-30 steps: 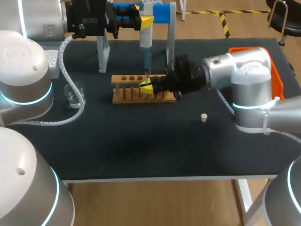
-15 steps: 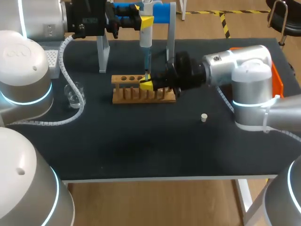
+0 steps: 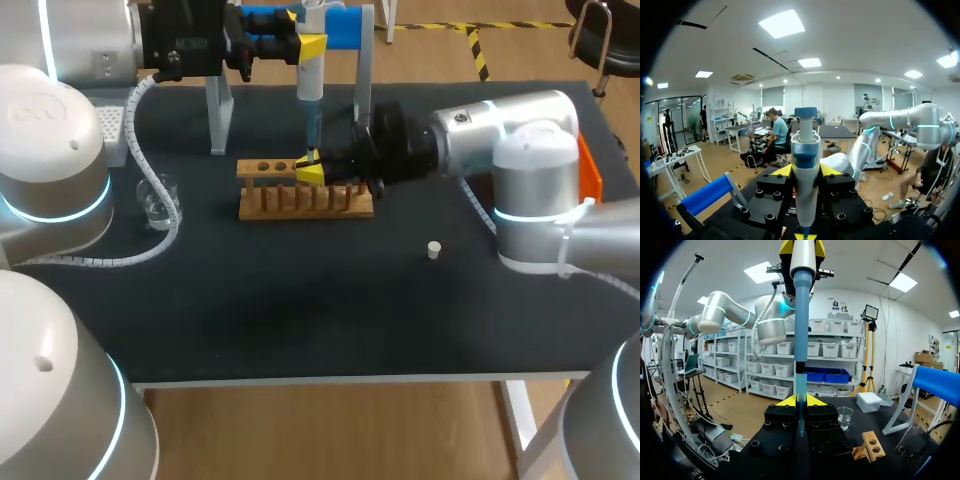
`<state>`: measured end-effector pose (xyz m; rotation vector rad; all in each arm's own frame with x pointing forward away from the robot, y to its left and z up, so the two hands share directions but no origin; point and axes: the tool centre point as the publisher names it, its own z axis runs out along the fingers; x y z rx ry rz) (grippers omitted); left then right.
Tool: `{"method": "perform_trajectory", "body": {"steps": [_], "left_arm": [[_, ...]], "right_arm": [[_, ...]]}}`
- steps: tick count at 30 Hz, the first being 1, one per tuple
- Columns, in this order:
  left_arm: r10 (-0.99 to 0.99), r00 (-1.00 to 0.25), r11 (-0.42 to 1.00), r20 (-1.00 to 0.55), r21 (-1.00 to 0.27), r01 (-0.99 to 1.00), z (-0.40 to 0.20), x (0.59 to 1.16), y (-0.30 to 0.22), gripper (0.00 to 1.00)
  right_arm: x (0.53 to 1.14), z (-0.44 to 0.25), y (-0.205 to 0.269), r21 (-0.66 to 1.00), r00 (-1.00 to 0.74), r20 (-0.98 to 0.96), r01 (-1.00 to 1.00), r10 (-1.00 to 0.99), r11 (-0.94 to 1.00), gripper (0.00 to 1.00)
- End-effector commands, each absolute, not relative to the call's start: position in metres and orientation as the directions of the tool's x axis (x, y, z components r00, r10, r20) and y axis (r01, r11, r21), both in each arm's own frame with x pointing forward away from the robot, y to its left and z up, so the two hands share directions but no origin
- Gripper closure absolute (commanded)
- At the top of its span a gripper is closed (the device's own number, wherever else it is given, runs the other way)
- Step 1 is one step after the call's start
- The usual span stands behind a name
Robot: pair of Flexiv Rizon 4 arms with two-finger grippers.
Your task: Invert the test tube, pick up the pipette, mount the tip to pipette, aspirate from beaker and dispense into the tube, eject the tip, return the pipette, and cap with the stopper.
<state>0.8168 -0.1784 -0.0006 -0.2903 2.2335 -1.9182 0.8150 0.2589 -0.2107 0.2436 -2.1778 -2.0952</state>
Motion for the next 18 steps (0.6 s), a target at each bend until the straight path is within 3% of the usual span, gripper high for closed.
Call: {"method": "perform_trajectory", "body": {"steps": [1,18], "left_arm": [[-0.263,-0.965,0.149,-0.01,-0.988,-0.03,0.0006,0.8165,-0.177,1.0],[-0.263,-0.965,0.149,-0.01,-0.988,-0.03,0.0006,0.8165,-0.177,1.0]], "right_arm": [[0.8144,-0.2087,0.2599,0.999,-0.981,-0.034,-0.042,-0.191,0.035,1.0],[0.8153,-0.2037,0.259,0.998,-0.981,-0.045,-0.052,-0.19,0.029,1.0]]}}
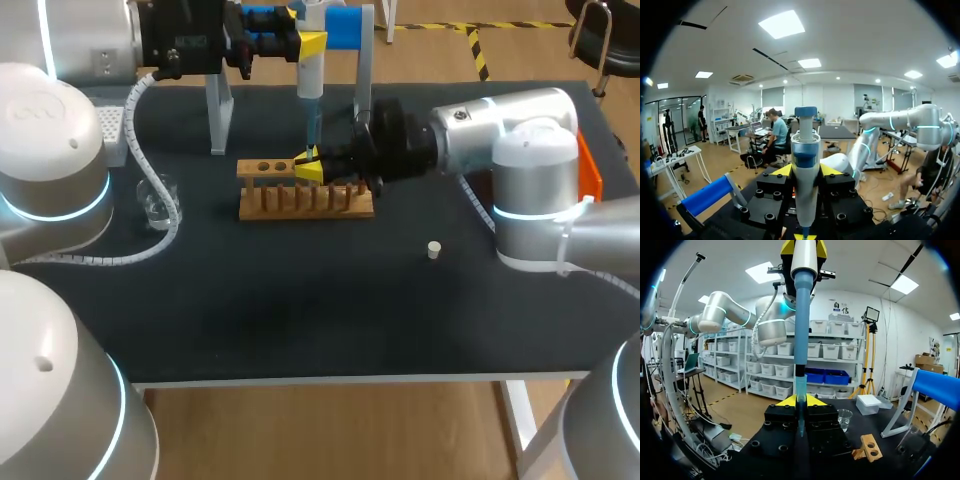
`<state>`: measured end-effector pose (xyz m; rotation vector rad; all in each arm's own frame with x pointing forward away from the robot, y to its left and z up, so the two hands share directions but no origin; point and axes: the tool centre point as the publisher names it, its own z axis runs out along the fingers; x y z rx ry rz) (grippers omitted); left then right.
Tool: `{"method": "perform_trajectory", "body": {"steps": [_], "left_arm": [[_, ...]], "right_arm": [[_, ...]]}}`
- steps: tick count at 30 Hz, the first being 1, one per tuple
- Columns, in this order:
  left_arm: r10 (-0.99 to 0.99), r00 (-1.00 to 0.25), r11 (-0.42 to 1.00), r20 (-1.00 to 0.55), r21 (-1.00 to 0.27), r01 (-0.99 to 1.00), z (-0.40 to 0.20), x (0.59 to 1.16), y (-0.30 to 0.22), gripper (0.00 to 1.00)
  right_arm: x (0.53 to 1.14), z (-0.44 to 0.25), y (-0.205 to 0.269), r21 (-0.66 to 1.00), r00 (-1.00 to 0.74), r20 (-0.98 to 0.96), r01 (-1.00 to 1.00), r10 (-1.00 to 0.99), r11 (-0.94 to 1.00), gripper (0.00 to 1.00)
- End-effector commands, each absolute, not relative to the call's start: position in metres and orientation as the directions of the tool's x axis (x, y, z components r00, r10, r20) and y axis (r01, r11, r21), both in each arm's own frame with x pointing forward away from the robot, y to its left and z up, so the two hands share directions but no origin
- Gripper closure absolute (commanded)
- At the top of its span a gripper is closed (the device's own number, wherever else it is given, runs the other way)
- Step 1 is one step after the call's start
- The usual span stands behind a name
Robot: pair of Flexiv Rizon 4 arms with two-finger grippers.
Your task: Invert the test tube, pick up the pipette, mount the tip to pipette, aspirate from beaker and dispense into the tube, eject the tip, return the pipette, and cap with the stopper.
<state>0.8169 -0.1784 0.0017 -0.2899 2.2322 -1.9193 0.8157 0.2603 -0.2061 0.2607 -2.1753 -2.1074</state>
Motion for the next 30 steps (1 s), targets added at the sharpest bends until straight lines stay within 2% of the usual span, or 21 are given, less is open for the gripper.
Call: {"method": "perform_trajectory", "body": {"steps": [1,30], "left_arm": [[-0.263,-0.965,0.149,-0.01,-0.988,-0.03,0.0006,0.8165,-0.177,1.0],[-0.263,-0.965,0.149,-0.01,-0.988,-0.03,0.0006,0.8165,-0.177,1.0]], "right_arm": [[0.8154,-0.2039,0.2588,0.998,-0.981,-0.044,-0.051,-0.189,0.028,1.0],[0.824,-0.2044,0.2531,0.998,-0.984,-0.043,-0.051,-0.175,0.043,1.0]]}}
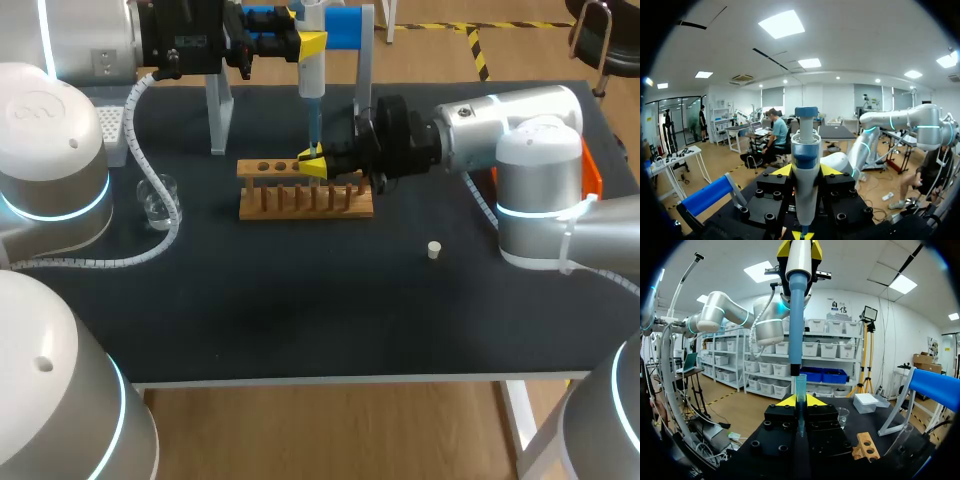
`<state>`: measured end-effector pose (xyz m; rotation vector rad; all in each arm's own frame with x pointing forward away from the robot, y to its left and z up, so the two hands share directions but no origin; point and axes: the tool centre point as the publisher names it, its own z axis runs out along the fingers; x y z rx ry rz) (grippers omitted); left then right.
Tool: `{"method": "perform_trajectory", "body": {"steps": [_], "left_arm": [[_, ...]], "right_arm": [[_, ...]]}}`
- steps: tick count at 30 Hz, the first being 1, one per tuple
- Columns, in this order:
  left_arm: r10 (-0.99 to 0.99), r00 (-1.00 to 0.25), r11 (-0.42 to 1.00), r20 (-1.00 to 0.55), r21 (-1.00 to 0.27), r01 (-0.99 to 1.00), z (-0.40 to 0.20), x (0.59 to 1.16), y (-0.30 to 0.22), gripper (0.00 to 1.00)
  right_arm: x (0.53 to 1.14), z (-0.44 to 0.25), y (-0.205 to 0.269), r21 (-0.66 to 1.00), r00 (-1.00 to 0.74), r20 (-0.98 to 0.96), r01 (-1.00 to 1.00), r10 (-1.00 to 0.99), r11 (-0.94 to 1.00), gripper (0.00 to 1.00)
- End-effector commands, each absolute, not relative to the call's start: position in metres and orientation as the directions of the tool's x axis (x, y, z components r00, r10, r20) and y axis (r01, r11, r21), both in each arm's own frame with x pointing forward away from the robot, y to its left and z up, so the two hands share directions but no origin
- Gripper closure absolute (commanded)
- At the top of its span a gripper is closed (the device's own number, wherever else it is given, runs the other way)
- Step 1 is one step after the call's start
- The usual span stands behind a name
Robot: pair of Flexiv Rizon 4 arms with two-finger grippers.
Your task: Invert the test tube, pick up the pipette, mount the tip to pipette, aspirate from beaker and dispense into the tube, eject the tip, return the pipette, and cap with the stopper.
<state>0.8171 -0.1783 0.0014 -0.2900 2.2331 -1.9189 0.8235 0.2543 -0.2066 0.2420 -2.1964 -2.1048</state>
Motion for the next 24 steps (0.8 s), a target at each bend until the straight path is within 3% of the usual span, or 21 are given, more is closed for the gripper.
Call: {"method": "perform_trajectory", "body": {"steps": [1,24], "left_arm": [[-0.263,-0.965,0.149,-0.01,-0.988,-0.03,0.0006,0.8165,-0.177,1.0],[-0.263,-0.965,0.149,-0.01,-0.988,-0.03,0.0006,0.8165,-0.177,1.0]], "right_arm": [[0.8241,-0.2045,0.2531,0.998,-0.984,-0.043,-0.051,-0.174,0.043,1.0],[0.823,-0.1968,0.258,0.997,-0.979,-0.056,-0.066,-0.197,0.044,1.0]]}}
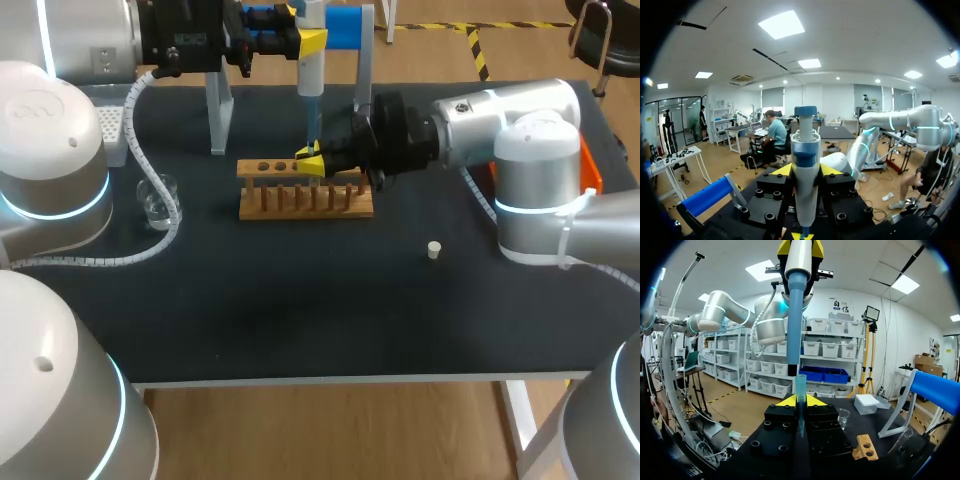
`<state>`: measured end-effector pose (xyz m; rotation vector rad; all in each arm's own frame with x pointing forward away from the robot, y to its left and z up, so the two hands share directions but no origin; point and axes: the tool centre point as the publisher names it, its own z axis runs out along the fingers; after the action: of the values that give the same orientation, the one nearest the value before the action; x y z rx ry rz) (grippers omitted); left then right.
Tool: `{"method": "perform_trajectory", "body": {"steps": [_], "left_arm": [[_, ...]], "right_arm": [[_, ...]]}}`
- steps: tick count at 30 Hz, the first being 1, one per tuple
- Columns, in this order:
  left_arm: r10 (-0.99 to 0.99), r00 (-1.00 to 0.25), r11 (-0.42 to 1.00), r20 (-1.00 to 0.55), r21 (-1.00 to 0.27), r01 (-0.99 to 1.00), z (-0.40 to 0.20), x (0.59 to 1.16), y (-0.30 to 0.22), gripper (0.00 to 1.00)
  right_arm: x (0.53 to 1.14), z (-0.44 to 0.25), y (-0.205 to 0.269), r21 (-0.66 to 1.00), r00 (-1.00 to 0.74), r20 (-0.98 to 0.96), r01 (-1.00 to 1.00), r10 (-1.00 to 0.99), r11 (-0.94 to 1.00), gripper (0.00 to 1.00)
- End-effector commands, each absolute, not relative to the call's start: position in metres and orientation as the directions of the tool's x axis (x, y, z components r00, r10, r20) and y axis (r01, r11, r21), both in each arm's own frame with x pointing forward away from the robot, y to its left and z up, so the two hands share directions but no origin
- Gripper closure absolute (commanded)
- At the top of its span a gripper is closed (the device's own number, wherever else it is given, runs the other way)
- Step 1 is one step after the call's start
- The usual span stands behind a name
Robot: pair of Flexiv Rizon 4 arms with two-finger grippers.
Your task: Invert the test tube, pick up the pipette, mount the tip to pipette, aspirate from beaker and dispense into the tube, eject the tip, return the pipette, and cap with the stopper.
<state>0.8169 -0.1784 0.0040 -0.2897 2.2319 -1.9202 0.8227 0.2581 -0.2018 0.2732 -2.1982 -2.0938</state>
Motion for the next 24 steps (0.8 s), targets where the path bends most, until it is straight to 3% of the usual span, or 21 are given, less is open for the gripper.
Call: {"method": "perform_trajectory", "body": {"steps": [1,24], "left_arm": [[-0.263,-0.965,0.149,-0.01,-0.988,-0.03,0.0006,0.8165,-0.177,1.0],[-0.263,-0.965,0.149,-0.01,-0.988,-0.03,0.0006,0.8165,-0.177,1.0]], "right_arm": [[0.8228,-0.1968,0.2581,0.997,-0.979,-0.055,-0.065,-0.197,0.044,1.0],[0.8177,-0.198,0.2653,0.998,-0.977,-0.039,-0.048,-0.211,0.038,1.0]]}}
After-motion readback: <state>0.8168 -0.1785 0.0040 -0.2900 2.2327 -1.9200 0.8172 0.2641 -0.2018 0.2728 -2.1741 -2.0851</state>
